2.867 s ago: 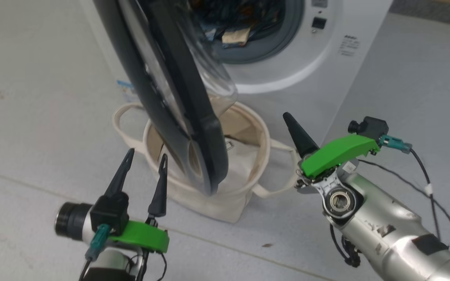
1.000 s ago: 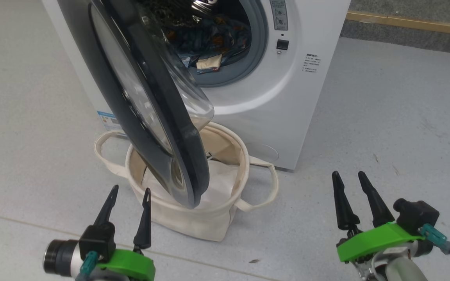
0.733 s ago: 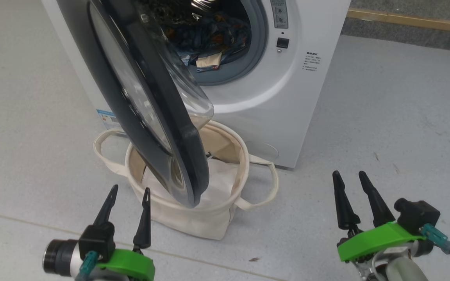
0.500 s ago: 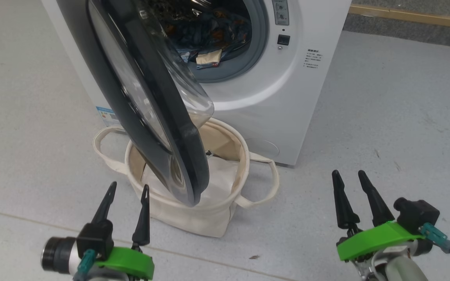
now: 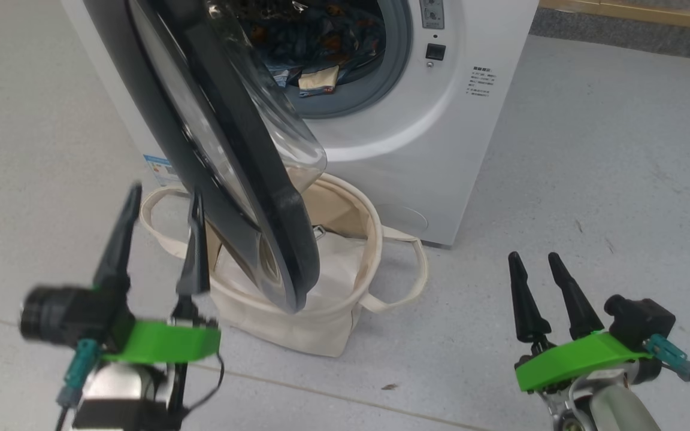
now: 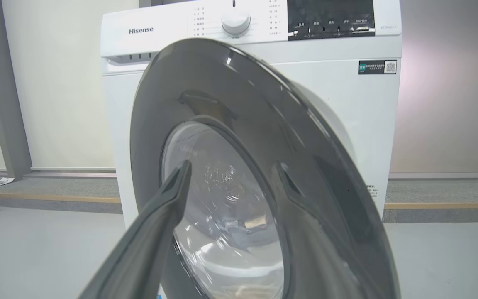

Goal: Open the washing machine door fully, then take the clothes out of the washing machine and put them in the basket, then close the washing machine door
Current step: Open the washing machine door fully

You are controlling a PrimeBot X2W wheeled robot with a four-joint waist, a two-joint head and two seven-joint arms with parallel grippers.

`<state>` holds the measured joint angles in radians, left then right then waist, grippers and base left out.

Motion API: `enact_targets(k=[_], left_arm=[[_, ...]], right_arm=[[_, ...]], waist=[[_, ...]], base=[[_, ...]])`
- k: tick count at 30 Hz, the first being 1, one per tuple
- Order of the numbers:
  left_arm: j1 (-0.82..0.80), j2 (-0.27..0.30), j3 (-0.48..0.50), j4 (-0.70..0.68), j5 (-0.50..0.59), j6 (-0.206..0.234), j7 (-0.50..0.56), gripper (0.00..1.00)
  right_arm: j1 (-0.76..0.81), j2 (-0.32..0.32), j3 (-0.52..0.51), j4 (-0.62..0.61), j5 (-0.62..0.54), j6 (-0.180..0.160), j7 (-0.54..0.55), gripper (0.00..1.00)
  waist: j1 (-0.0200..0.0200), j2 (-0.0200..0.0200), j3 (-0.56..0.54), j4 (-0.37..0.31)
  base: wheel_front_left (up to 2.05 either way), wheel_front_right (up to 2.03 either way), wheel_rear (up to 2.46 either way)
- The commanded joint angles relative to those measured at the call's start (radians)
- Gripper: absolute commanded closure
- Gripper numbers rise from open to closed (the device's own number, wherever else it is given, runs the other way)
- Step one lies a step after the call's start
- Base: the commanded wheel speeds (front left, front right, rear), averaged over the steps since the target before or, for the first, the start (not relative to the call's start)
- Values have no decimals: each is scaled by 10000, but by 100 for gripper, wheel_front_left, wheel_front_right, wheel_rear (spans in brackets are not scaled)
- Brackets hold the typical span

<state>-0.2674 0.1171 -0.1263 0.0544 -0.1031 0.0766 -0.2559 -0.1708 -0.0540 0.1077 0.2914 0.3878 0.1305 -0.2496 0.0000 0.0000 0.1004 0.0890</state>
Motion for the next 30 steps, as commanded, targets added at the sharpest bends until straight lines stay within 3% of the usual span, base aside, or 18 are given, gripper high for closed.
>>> enact_targets(k=[1,6,7,8,9,10,25,30], left_arm=[[-606,108,320,-659,-55,-69,-59,0],[-1131,-141,225,-1849,-90,106,-59,0],[-1223,-201,176,-2049,-102,166,-59,15],[-1294,-256,69,-2212,-111,187,-59,73],[-1294,-256,69,-2212,-111,187,-59,73],[-1348,-305,-77,-2352,-124,184,-37,100],[-1342,-607,-2525,-1908,46,336,1554,100],[-1125,-636,-2950,-1087,-9,670,1959,100]], right_arm=[[-400,37,227,-382,28,2,-122,0],[-398,37,213,-380,59,2,-122,0],[-396,37,210,-375,83,2,-122,0],[-393,37,212,-370,116,2,-122,0],[-393,37,212,-370,116,2,-122,0],[-398,37,234,-369,149,2,-122,0],[-716,37,237,-330,585,2,-122,0],[-780,37,256,-343,680,2,-122,0]], waist=[[0,0,10,-7],[0,0,59,-64],[0,0,66,-86],[0,0,73,-108],[0,0,73,-108],[0,0,101,-146],[0,0,675,-569],[0,0,764,-578]], base=[[0,0,0],[0,0,0],[0,0,0],[0,0,0],[0,0,0],[0,0,0],[0,0,0],[0,0,0]])
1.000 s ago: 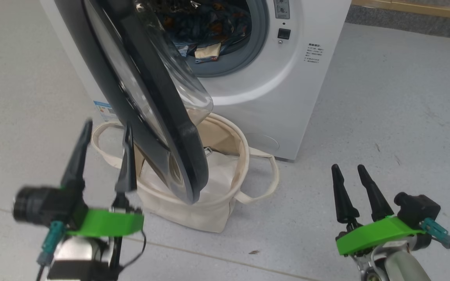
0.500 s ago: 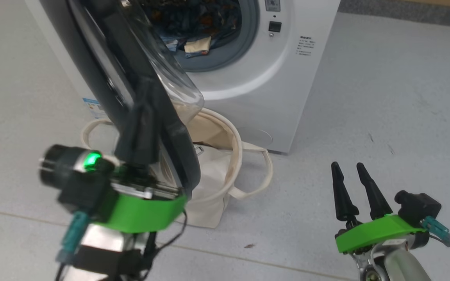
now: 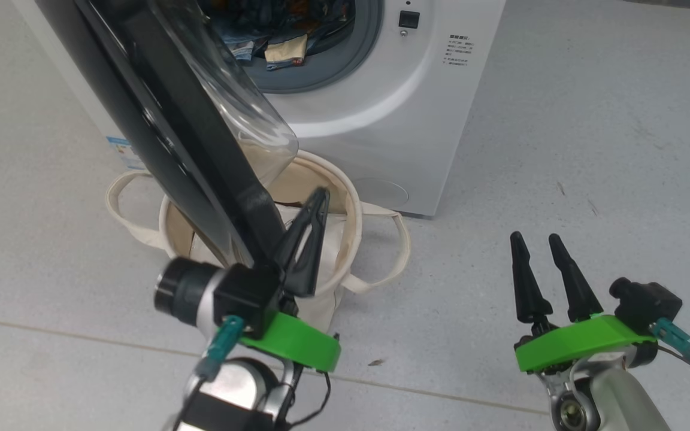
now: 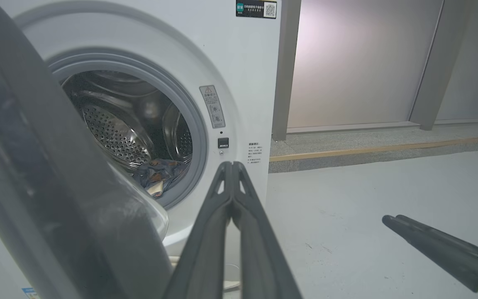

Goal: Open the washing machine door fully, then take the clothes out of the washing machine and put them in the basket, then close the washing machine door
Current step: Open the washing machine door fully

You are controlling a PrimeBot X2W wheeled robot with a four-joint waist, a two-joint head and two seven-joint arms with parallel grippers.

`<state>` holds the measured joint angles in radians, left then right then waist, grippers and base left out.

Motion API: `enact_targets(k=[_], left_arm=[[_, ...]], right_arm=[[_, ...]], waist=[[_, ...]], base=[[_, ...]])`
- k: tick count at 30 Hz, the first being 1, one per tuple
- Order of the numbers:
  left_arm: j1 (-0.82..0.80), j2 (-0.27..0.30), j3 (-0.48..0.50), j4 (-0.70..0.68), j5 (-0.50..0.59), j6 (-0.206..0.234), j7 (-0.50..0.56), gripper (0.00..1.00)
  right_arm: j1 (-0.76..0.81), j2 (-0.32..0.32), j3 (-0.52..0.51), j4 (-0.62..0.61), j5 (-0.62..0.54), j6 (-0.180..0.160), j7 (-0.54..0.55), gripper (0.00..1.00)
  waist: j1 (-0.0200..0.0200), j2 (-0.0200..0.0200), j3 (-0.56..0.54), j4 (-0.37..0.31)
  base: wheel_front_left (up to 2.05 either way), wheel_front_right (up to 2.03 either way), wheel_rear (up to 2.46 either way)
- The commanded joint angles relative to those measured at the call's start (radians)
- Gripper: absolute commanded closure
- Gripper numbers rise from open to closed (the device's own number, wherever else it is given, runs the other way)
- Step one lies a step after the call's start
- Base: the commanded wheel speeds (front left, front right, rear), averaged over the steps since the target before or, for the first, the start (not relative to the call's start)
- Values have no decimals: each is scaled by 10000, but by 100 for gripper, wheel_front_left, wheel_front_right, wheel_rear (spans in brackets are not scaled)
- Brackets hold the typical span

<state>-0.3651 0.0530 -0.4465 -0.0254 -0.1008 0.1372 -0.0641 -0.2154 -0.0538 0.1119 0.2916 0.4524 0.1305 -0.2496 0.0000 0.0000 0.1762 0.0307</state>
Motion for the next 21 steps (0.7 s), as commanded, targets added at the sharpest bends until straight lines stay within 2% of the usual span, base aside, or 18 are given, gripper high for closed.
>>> enact_targets(k=[1,7,13,21], left_arm=[[-128,1,177,-130,-57,114,112,100],[-150,-14,-257,754,-221,272,304,100],[-199,-20,-145,1879,-433,750,485,100],[-79,-22,-38,2482,-649,1041,154,100]], right_arm=[[-343,36,216,-341,21,2,-122,0],[-398,36,217,-307,19,2,-122,0],[-395,36,237,-223,124,2,-122,0],[-356,36,289,-185,244,2,-122,0]], waist=[[0,0,16,16],[0,0,66,103],[0,0,-64,160],[0,0,-187,397]], base=[[0,0,0],[0,0,0],[0,0,0],[0,0,0]])
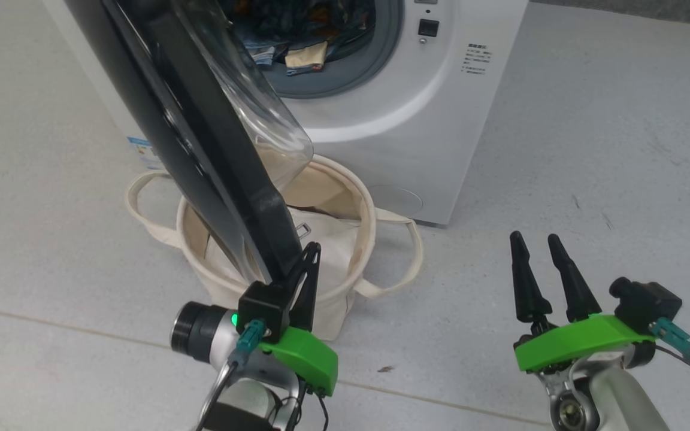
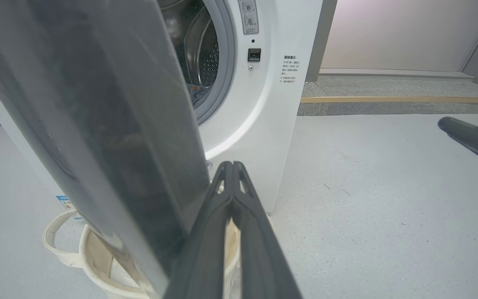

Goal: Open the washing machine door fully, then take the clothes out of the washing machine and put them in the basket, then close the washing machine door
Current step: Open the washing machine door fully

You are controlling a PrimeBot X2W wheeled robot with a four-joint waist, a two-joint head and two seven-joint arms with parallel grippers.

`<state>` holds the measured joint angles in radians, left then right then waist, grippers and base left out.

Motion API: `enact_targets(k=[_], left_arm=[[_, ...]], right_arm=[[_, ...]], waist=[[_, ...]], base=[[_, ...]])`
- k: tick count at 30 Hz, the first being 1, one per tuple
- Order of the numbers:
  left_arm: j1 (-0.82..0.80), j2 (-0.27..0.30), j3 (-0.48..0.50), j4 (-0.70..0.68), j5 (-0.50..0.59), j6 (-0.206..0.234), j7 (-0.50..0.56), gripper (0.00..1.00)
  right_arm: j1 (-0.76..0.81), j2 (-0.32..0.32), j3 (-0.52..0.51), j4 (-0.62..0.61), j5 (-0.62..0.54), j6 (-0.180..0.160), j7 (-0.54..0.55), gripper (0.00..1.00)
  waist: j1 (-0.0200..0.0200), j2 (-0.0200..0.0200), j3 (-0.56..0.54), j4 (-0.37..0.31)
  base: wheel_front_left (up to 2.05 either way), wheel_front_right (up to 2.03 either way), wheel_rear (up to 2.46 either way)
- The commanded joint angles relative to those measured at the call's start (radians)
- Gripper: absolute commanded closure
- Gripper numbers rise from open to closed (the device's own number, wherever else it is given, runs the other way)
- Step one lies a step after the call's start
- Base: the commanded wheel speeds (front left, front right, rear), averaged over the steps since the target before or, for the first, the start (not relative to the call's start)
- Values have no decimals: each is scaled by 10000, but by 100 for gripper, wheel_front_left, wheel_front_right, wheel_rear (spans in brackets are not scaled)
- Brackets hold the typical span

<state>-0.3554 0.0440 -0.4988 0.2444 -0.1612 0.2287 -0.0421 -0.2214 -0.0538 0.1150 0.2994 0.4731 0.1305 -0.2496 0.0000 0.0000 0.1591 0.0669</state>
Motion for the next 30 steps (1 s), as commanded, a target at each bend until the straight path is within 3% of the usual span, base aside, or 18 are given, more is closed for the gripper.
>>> enact_targets(k=[1,12,30], left_arm=[[-171,73,525,-146,-67,165,-117,100],[-70,114,385,262,-196,291,-447,100],[175,195,369,163,-519,831,-655,100]], right_arm=[[-286,36,283,-252,43,2,-122,0],[-220,36,189,-156,-73,2,-122,0],[-14,36,243,147,-96,2,-122,0]], waist=[[0,0,-26,70],[0,0,-65,713],[0,0,-488,2689]], base=[[0,0,0],[0,0,0],[0,0,0]])
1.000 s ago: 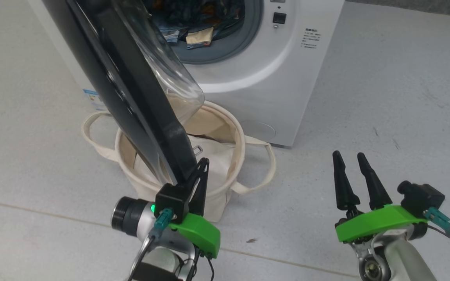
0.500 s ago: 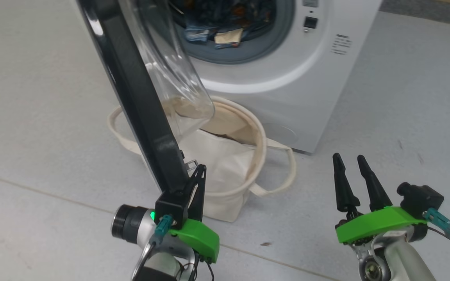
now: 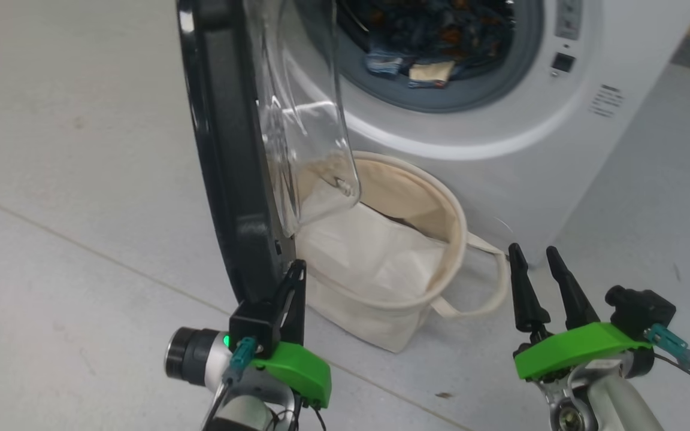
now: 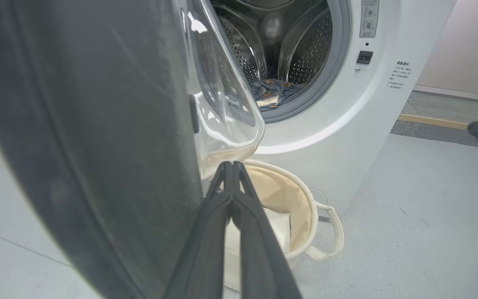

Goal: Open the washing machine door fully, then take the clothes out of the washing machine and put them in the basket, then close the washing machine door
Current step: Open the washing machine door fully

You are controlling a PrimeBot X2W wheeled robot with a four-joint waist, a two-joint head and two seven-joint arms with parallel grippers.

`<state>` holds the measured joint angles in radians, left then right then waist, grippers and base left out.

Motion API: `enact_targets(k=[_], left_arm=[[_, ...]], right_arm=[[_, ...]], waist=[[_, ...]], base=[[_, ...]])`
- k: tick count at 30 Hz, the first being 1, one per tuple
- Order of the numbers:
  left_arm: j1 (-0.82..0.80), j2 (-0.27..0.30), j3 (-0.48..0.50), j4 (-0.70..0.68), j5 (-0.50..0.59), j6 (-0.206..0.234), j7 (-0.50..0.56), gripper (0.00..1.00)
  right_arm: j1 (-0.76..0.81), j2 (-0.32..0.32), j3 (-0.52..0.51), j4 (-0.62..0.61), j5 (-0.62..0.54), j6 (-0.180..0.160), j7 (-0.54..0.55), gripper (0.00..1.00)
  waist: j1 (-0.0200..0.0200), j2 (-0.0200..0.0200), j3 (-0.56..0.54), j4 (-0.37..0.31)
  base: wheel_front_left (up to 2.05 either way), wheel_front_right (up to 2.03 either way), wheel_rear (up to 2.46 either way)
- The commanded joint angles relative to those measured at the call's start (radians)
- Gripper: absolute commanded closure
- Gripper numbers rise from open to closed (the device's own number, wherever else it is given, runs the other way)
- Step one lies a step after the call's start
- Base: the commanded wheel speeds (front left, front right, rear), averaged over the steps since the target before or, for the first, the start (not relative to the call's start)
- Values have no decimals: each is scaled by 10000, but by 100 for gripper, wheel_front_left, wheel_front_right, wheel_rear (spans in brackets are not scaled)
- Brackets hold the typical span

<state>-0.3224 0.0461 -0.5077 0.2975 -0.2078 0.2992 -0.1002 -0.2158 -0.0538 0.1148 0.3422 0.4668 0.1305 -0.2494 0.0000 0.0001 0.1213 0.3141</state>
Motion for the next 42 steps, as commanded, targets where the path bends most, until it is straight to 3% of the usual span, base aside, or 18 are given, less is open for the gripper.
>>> enact_targets(k=[1,7,15,42], left_arm=[[-139,202,464,-371,-83,111,-34,100],[-166,406,818,-486,-307,244,23,100],[-348,1090,1714,-220,-736,371,68,100],[-2753,3469,4991,3113,-2449,216,-1168,100]], right_arm=[[-48,36,249,-266,-29,2,-124,0],[92,36,342,-151,-16,2,-124,0],[173,36,456,-92,-34,2,-124,0],[-836,36,135,-297,-992,2,-124,0]], waist=[[0,-1,-137,322],[0,-1,-280,841],[0,-1,-289,1009],[0,-1,2036,-88]], base=[[0,0,0],[0,0,0],[0,0,0],[0,0,0]])
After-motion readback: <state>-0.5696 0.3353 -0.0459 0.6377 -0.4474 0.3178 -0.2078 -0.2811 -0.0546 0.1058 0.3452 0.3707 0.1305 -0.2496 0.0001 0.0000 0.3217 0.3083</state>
